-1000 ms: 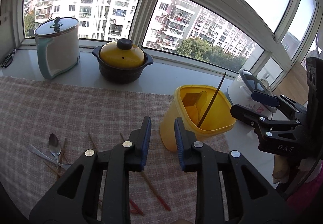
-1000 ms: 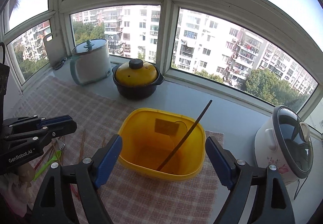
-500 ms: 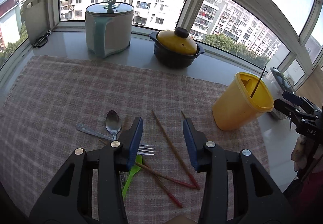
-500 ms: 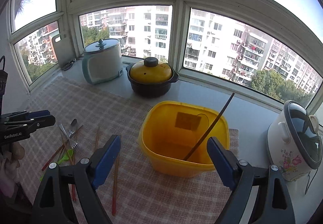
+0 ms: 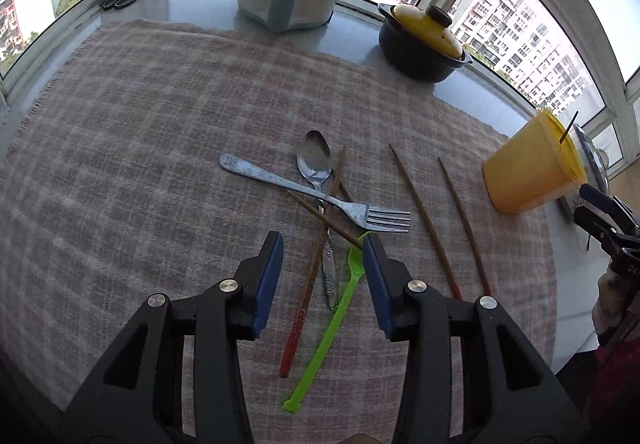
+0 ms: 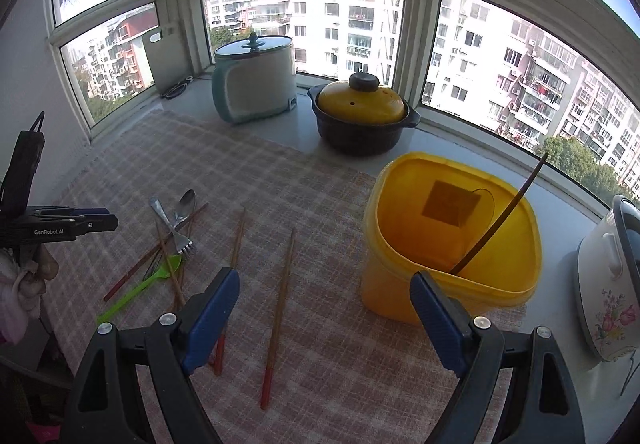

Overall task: Organize utensils
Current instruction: 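Move both open tools away from the bin back over the utensil pile, then lower and close the left tool on a red-tipped chopstick while the right tool grasps another chopstick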

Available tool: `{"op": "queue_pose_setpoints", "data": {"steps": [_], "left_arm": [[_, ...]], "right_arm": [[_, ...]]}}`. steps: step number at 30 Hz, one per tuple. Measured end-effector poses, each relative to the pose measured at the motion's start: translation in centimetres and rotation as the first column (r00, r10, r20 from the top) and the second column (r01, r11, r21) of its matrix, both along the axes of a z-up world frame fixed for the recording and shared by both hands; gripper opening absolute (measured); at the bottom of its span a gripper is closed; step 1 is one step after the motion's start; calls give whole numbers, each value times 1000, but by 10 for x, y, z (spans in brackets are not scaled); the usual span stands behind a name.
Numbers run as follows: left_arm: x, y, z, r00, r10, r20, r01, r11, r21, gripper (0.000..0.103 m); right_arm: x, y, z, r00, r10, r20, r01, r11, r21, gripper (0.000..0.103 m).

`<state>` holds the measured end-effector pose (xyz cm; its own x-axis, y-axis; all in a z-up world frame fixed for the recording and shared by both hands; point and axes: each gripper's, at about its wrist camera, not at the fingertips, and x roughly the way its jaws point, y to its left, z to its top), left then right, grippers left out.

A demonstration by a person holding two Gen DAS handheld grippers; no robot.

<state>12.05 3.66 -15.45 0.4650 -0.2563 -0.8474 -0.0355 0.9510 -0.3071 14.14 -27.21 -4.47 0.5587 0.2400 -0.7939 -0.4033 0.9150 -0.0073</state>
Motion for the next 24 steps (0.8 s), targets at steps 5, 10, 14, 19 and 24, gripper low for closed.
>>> {"op": "queue_pose_setpoints", "data": {"steps": [5,10,14,19,24], "left_arm": [[1,-7,-18,997,-55,-53,54,998,-16,41],[9,-13,-30,992,-91,-85,92,996,2,37],[17,-17,-39,987,-117,-110,120,992,24,32],[24,-17,-49,983,-128,-133,135,990,45,27],[31,-19,-56,980,-139,-145,145,989,35,27]], "right_arm": [[-2,10,-24,997,17,-80,-17,1000,2,84],[1,20,-47,986,40,-160,-42,999,-6,75],[5,28,-62,976,52,-213,-56,998,-14,63],[7,37,-71,966,68,-248,-77,997,-28,61],[18,44,-82,957,73,-282,-92,994,-52,52]]}}
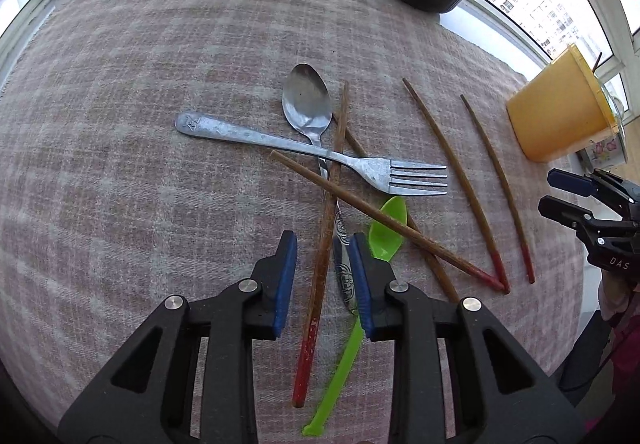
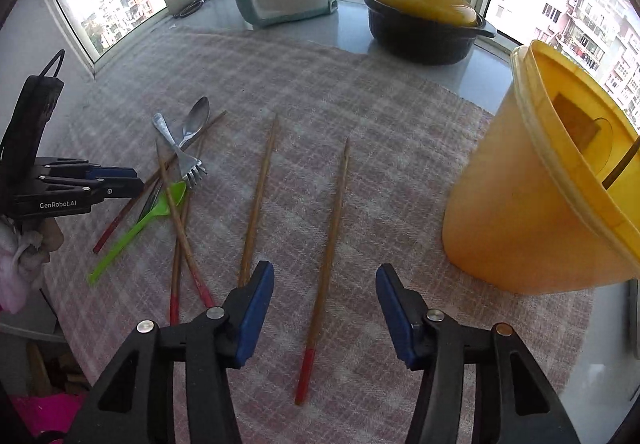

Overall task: Organize utensils
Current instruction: 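Lower and close the left tool on a red-tipped chopstick while the right tool grasps another chopstick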

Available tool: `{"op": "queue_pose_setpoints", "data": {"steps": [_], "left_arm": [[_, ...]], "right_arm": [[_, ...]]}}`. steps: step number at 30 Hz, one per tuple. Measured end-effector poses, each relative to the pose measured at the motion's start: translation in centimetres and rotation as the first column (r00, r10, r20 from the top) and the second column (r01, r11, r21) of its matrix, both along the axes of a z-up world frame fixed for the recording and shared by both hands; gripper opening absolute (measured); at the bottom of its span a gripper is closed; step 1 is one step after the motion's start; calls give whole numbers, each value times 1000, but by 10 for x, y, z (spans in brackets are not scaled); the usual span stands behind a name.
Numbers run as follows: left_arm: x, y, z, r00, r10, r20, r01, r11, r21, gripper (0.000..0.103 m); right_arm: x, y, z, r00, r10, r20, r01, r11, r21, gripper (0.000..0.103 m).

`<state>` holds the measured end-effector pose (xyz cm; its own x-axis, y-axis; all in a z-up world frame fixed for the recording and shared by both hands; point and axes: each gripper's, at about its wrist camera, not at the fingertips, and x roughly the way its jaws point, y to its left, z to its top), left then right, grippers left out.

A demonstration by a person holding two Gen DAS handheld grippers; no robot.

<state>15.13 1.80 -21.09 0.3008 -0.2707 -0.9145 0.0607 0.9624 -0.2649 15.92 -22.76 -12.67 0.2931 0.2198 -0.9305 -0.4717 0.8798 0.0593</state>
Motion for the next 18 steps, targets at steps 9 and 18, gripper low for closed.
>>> {"op": "queue_pose_setpoints", "data": {"steps": [9,18], "left_arm": [[11,-5,-6,1000,-27,-8,27,999,23,27],[18,0,-8,1000,-18,-15,18,999,31,9]], "right_arm": [[20,11,-24,999,2,-53,-5,998,-56,41],[31,21,-36,997,13,-75,-21,995,-101,38]]}}
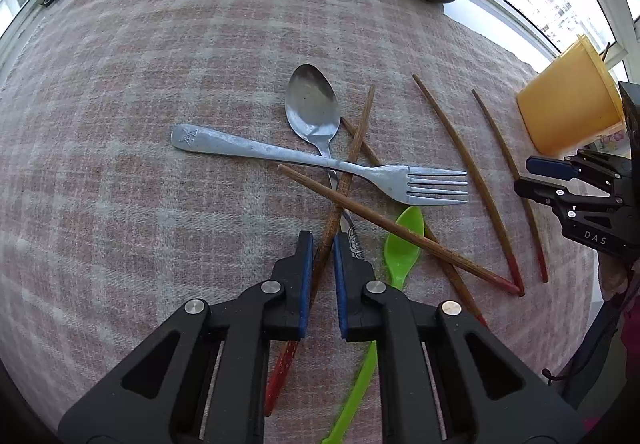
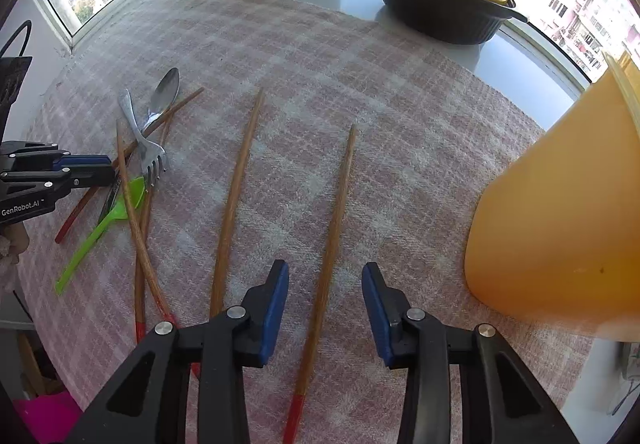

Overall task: Organize utensils
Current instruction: 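Lower and close the left tool on a red-tipped chopstick while the right tool grasps another chopstick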

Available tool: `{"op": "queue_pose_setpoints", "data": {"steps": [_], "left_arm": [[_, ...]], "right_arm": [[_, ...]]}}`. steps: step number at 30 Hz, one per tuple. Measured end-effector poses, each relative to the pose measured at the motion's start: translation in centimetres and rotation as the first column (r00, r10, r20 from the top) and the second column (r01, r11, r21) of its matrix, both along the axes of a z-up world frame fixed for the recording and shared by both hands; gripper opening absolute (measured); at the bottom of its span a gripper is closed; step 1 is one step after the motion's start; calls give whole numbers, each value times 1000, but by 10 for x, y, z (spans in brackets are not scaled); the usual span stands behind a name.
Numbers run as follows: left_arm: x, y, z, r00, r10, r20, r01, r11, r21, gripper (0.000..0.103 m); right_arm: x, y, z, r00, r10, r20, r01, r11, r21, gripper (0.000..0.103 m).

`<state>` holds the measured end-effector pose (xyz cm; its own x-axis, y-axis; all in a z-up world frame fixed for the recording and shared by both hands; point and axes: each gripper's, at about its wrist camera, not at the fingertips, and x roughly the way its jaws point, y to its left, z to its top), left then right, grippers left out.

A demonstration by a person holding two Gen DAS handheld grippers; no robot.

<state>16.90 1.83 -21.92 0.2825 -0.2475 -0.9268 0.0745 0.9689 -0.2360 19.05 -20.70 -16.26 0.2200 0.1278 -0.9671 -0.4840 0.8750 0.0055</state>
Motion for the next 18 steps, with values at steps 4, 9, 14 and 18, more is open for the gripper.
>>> {"op": "queue_pose_setpoints", "data": {"steps": [4,9,14,18], "left_arm": [[-3,4,1,1000,2,4,-2,1000,6,8],[-4,4,1,1000,-18,-4,18,1000,21,8],[1,-2,0,999,-36,-17,36,999,37,9],[5,-6,0,999,-47,-12,47,998,32,10]], "right_arm": [[6,1,-4,1000,-7,-11,7,1000,-7,36],[11,5,-7,1000,6,-22,-7,1000,-18,34],[19,11,-10,999,10,-48,-11,1000,-23,33],[27,17,-13,998,15,-69,-17,999,-33,30]]}}
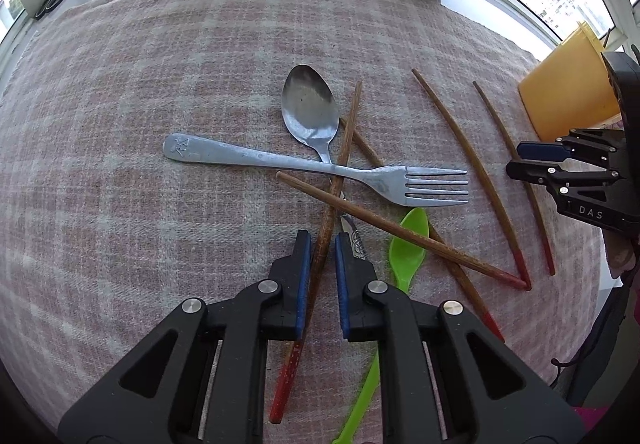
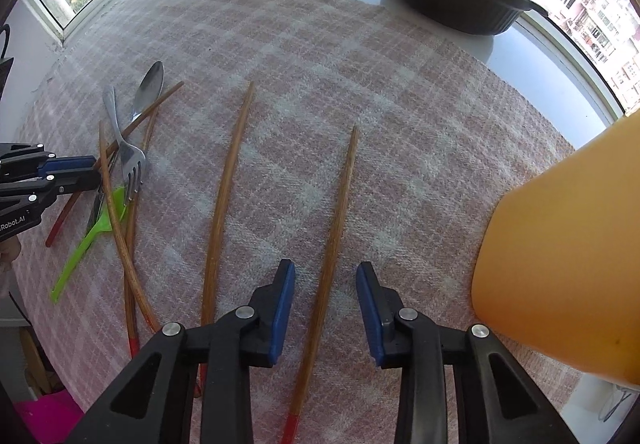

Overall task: Organize utensils
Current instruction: 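Lower and close the left tool on a red-tipped chopstick while the right tool grasps another chopstick, then lift both held chopsticks and carry them toward the yellow bin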

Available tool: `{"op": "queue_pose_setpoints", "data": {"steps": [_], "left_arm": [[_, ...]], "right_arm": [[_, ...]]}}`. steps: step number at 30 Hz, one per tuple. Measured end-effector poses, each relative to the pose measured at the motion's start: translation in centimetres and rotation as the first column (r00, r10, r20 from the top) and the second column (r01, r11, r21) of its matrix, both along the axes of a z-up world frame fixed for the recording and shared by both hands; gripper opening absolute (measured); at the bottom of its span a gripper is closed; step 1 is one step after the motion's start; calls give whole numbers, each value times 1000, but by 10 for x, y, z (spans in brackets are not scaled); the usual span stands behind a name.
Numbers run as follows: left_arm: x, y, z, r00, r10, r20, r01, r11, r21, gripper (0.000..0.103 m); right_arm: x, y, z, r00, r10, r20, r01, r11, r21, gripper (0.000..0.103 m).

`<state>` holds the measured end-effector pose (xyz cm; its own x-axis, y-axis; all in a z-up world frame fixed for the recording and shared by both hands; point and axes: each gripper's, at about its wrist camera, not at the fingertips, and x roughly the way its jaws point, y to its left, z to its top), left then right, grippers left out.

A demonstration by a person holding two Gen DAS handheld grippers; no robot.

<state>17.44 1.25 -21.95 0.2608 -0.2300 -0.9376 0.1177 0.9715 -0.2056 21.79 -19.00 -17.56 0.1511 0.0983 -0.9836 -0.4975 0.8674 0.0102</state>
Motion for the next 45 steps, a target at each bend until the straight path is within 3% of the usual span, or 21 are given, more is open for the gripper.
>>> {"op": "queue_pose_setpoints", "data": {"steps": [7,21,45], "left_arm": [[-1,5,-2,1000,29,3,-29,999,-29,7],[-33,9,4,994,111,-19,-113,987,-118,5],[-104,6,24,975,222,-4,-220,966,-136,4]], "right_arm": [[9,9,-1,1000,12,-11,-13,1000,-13,7],[-8,3,10,1000,18,3,-18,999,26,4],[-57,-26,30,997,73,26,-75,994,79,4]]}}
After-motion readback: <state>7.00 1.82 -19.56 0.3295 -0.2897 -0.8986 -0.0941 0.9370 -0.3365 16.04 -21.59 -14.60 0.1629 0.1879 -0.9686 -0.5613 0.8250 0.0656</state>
